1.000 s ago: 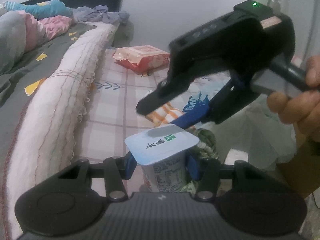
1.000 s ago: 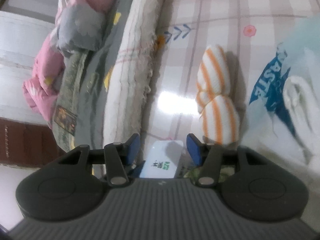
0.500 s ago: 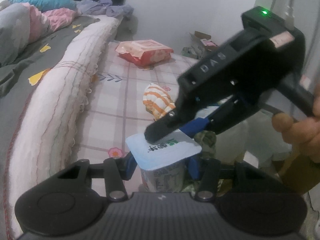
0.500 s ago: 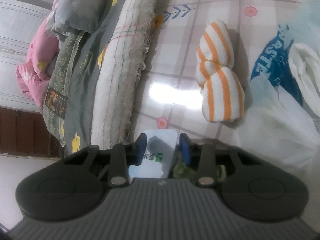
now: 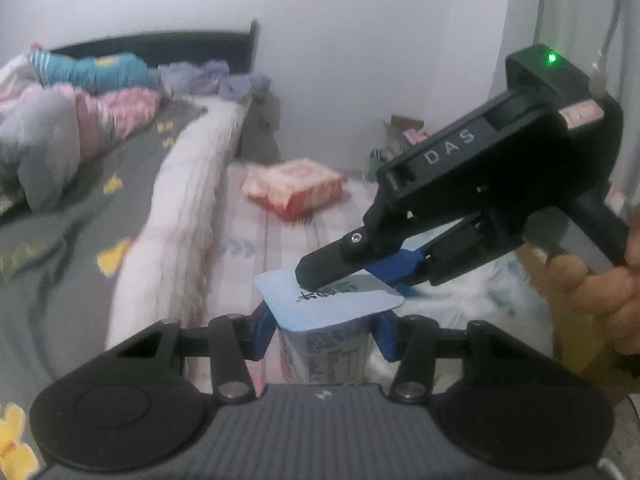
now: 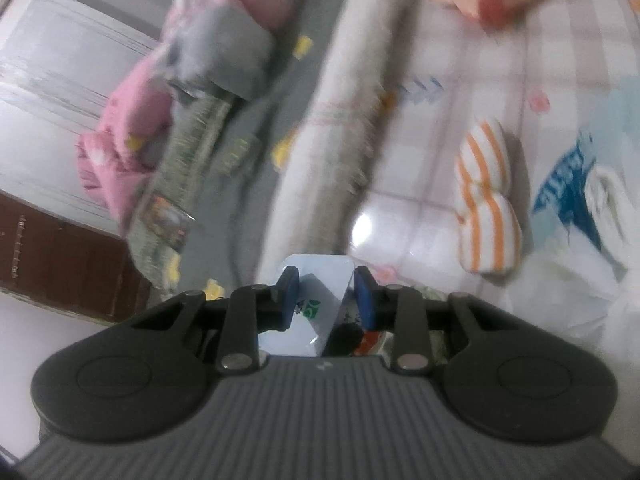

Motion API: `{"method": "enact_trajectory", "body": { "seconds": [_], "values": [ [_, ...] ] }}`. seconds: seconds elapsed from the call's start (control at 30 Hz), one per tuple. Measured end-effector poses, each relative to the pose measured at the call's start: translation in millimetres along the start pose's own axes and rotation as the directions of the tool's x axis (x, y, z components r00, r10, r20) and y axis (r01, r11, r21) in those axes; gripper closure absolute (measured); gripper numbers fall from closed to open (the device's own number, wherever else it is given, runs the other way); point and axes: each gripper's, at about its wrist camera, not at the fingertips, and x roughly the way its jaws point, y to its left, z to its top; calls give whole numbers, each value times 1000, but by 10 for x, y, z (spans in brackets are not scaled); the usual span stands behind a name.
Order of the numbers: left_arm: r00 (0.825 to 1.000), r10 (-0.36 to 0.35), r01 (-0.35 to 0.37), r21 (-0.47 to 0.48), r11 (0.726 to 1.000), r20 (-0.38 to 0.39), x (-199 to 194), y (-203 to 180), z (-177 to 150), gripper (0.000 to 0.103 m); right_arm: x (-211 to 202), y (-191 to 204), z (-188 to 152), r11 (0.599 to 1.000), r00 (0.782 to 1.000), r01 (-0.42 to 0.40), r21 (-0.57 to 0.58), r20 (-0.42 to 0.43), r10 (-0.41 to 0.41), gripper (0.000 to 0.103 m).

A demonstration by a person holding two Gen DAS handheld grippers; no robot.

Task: Organize soft objects
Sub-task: 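Carry the yogurt cup with the right gripper over the cardboard box and lower it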

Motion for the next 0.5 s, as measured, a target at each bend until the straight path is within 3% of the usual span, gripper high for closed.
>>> {"method": "enact_trajectory", "body": {
  "seconds": [0.27,0.5],
  "values": [
    [997,-44,39,79,996,69,-164,-433,326,52,-686,150,-37,998,991,-29,-48,133,35,74],
    [989,-141,132,147,980,52,-81,-1007,466,52,-1390,-124,-244,1000,971,-15,-7,238,16,73]
  ]
}}
